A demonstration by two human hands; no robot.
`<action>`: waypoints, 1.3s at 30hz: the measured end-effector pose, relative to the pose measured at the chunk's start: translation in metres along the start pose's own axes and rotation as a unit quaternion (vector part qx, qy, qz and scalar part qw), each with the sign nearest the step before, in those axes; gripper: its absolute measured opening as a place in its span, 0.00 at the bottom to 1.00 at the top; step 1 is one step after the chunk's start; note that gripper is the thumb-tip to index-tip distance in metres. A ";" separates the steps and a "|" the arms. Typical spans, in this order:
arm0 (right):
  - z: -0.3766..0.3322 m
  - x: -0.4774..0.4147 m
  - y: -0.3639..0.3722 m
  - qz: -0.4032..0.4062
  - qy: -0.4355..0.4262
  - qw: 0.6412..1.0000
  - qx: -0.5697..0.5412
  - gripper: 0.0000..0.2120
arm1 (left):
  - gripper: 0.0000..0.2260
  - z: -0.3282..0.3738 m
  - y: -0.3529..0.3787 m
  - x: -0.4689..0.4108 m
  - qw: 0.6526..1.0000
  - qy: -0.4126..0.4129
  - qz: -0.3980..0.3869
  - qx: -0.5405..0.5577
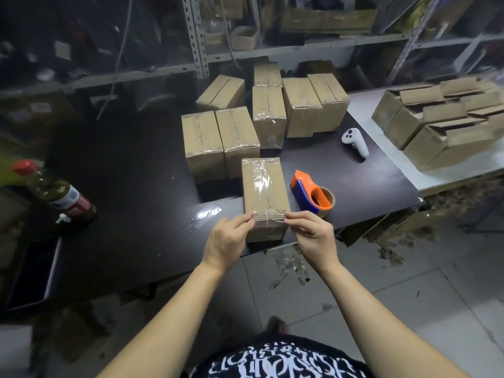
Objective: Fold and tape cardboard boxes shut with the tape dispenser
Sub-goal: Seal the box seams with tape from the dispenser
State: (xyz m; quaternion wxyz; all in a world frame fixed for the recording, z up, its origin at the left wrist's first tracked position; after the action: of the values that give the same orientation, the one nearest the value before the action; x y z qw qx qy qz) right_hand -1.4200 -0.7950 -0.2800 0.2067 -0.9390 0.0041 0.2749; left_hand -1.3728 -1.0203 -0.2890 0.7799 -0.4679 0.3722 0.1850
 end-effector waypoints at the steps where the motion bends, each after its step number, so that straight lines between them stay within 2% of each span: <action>1: 0.001 0.000 0.000 -0.004 0.005 1.000 -0.002 0.13 | 0.12 0.000 0.000 0.001 1.000 0.011 -0.002 -0.003; 4: 0.002 0.001 0.001 -0.013 0.012 1.000 0.002 0.11 | 0.09 0.004 -0.003 0.002 0.999 0.036 -0.002 -0.002; 9: -0.001 -0.009 0.004 -0.011 -0.014 1.000 0.019 0.07 | 0.09 0.008 -0.005 0.000 1.000 0.017 0.013 -0.002; 13: -0.001 -0.018 0.009 -0.012 -0.039 0.997 0.060 0.14 | 0.17 0.012 -0.002 -0.023 0.998 -0.027 0.029 -0.047; 17: 0.002 -0.026 0.007 -0.014 -0.054 0.995 0.081 0.15 | 0.22 0.014 0.001 -0.036 0.997 -0.037 0.001 -0.061; 24: 0.005 -0.033 0.008 -0.071 -0.041 0.996 0.024 0.09 | 0.15 0.005 0.007 -0.035 0.998 -0.007 -0.042 -0.035; 28: 0.008 -0.029 0.004 -0.054 0.028 0.997 -0.048 0.07 | 0.09 -0.005 0.004 -0.028 0.997 0.006 -0.063 0.037; 31: 0.008 -0.026 0.003 -0.037 0.069 0.994 -0.069 0.07 | 0.13 -0.011 0.000 -0.019 0.993 -0.050 -0.073 0.083; 36: 0.005 -0.023 0.001 -0.025 0.128 0.988 -0.081 0.08 | 0.12 -0.009 -0.004 -0.016 0.984 -0.117 -0.045 0.123; 37: 0.003 -0.021 0.001 -0.016 0.146 0.986 -0.080 0.09 | 0.11 -0.008 -0.005 -0.016 0.981 -0.146 -0.034 0.124; 39: 0.003 -0.020 0.001 0.009 0.194 0.977 -0.086 0.11 | 0.11 -0.003 -0.006 -0.016 0.959 -0.257 -0.005 0.119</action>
State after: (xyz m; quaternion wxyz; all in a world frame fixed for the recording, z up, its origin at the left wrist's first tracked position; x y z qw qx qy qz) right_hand -1.4381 -0.7972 -0.2724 0.1177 -0.9887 0.0286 0.0888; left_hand -1.3808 -1.0251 -0.2742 0.9003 -0.3101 0.1765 0.2493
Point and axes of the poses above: each hand's wrist, its own x-axis away from the middle knuckle, its own y-axis out of the palm, z = x × y, the point moved 2 cm from there along -x, towards the middle knuckle, and after that the axes turned 10 degrees about z, right-handed, at the moved point
